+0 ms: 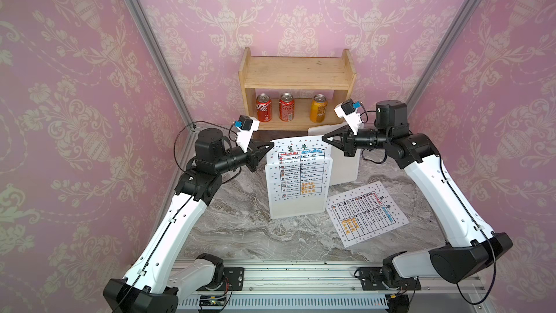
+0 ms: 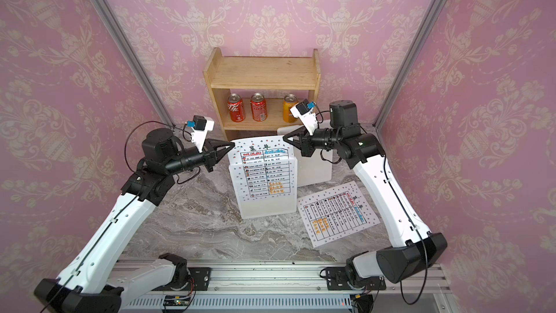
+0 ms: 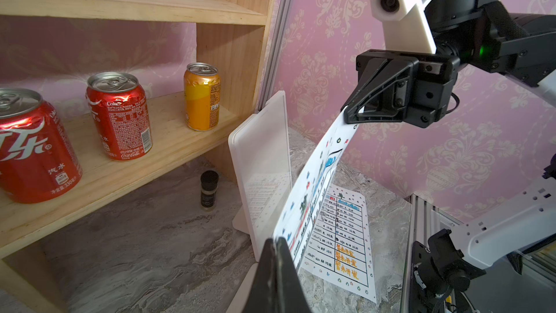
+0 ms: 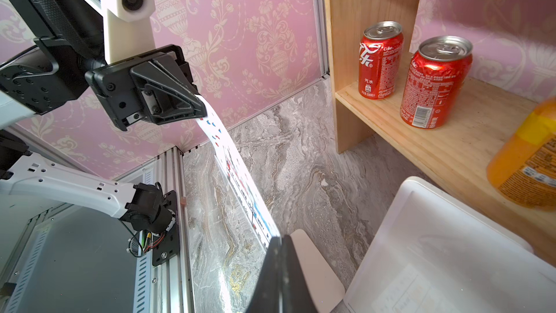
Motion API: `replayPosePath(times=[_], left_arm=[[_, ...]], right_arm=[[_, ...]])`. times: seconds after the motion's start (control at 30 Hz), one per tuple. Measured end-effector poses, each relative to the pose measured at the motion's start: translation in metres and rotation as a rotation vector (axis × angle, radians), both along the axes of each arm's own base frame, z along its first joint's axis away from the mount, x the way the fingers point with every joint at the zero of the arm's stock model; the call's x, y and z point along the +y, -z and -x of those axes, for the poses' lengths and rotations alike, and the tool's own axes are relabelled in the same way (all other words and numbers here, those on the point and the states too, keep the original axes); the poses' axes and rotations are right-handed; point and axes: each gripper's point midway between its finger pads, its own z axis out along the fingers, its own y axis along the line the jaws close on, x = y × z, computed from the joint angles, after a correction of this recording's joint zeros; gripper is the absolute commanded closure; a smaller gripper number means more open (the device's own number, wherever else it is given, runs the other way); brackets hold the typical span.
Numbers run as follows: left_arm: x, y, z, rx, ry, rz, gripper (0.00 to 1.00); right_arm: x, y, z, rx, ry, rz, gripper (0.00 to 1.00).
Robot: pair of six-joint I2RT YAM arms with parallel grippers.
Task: Insert the menus into the narrow rack
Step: Insert the menu into the narrow rack.
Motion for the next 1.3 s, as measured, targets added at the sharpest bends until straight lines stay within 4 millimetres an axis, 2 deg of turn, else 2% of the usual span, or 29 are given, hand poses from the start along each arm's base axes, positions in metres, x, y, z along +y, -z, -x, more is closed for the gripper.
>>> replayPosePath(times=[0.73,0.83,0.87,0.93,1.07,1.13,1.17,1.2,1.3], left_arm=[[0.000,0.025,0.007,0.058,0.008,0.023,0.97],[0.000,0.027,0.008,0.068,0.008,0.026,0.94],[0.000,0.028,0.008,0.070,0.008,0.029,0.91],[-0.001,0.028,0.008,0.074,0.009,0.033,0.76],[-0.001,0.028,0.008,0.076,0.009,0.032,0.60],[-0.001,0.028,0.008,0.079,0.010,0.030,0.59],[-0.001,0.026,0.008,0.078,0.010,0.029,0.59],[-0.001,0.023,0.008,0.073,0.010,0.031,0.58],[-0.001,0.016,0.008,0.058,0.010,0.035,0.58]], right_arm=[[-0.002,0.028,0.005,0.039,0.005,0.014,0.94],[-0.002,0.030,0.005,0.044,0.010,0.020,0.92],[-0.002,0.031,0.005,0.044,0.013,0.023,0.90],[-0.002,0.032,0.003,0.047,0.024,0.027,0.84],[-0.004,0.035,0.002,0.059,0.050,0.044,0.65],[-0.004,0.033,0.001,0.059,0.069,0.059,0.56],[-0.003,0.029,0.001,0.051,0.080,0.066,0.46],[-0.002,0.024,0.001,0.034,0.094,0.074,0.40],[0.007,0.009,0.003,-0.019,0.122,0.091,0.30]])
